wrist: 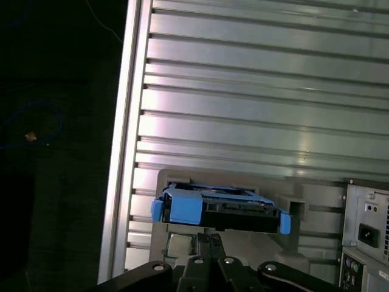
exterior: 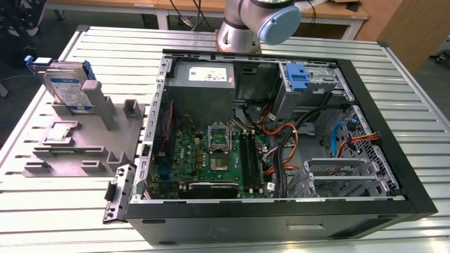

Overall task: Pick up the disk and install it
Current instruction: 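Pick up the disk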

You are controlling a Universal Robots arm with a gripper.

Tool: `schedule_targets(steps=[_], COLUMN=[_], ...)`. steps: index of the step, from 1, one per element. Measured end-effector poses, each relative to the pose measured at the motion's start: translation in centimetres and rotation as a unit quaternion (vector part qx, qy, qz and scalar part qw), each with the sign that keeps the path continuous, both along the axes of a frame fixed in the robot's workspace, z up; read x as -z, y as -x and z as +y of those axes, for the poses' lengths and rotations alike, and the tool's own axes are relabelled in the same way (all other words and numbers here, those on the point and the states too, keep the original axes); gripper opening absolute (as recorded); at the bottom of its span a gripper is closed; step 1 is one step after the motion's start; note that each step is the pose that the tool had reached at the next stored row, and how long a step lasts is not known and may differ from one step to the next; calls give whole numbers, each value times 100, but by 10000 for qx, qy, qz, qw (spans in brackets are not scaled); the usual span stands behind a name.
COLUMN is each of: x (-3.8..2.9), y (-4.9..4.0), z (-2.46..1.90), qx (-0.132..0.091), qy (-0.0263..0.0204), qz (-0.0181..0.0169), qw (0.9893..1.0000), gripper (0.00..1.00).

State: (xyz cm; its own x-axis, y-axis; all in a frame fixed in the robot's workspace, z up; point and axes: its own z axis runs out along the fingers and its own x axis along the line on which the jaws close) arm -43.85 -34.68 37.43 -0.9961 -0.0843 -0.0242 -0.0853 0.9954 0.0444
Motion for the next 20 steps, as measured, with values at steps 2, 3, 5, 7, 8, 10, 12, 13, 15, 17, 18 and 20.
schedule_targets(steps=[2,3,5,7,8,10,12,13,15,17,18,20], x=[0,0,0,0,0,0,0,0,0,0,0,0], y=[0,0,0,0,0,0,0,0,0,0,0,0], z=[0,0,0,0,0,0,0,0,0,0,0,0], qx=[-86,-137,-231,-316,-351,-568,-612,-633,-676,-721,-748,-794], qy=[0,0,0,0,0,0,0,0,0,0,0,0], qz=[0,0,0,0,0,0,0,0,0,0,0,0], qw=[10000,9999,9997,9995,9994,9984,9981,9980,9977,9974,9972,9968], gripper=[10,10,10,10,10,10,10,10,10,10,10,10])
